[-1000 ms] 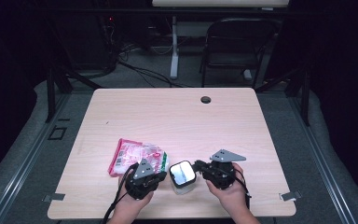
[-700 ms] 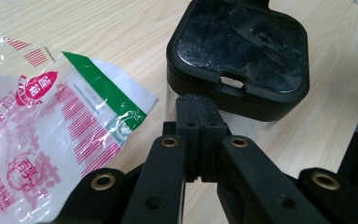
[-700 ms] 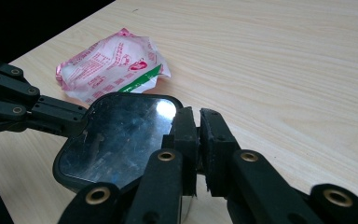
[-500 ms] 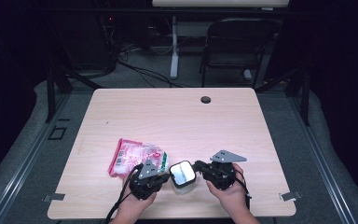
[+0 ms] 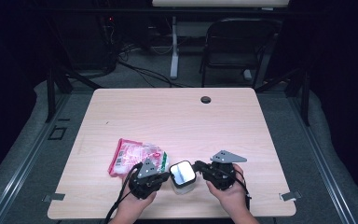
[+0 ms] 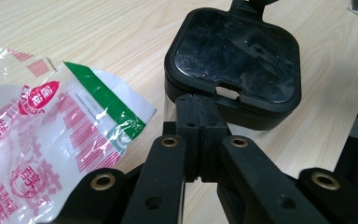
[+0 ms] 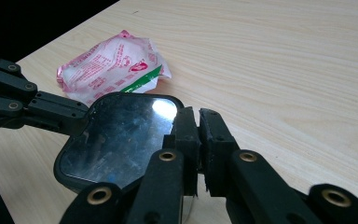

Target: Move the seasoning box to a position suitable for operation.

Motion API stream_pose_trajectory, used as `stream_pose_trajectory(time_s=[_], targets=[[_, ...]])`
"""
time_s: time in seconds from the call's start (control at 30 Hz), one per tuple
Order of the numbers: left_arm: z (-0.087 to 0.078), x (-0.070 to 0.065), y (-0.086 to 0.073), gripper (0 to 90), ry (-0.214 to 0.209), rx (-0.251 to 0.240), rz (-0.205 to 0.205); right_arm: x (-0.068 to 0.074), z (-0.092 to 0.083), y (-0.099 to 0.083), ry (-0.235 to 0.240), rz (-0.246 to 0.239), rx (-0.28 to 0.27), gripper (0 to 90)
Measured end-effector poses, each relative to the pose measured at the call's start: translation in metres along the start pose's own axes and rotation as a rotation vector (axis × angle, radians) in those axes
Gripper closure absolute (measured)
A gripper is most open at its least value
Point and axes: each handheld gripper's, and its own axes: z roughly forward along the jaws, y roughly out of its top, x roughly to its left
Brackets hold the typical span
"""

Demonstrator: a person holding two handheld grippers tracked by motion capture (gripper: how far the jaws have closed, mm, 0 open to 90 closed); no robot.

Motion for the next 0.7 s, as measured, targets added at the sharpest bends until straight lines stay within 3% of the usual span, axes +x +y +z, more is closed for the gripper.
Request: stream_pose_trajectory(time_s=[0.27, 0.33, 0.7], targets=[[-0.002, -0.002, 0.005, 89.6, -0.005, -0.012, 0.007, -0.001, 0.000, 0.000, 0.006, 0.014, -0.003, 85.9], [-0.002, -0.002, 0.007, 89.6, -0.006, -0.012, 0.012, -0.001, 0.000, -0.001, 0.009, 0.025, -0.006, 82.4], [-0.004, -0.003, 0.019, 89.7, -0.012, -0.034, 0.020, 0.003, -0.013, 0.006, 0.046, -0.009, -0.010, 76.4]])
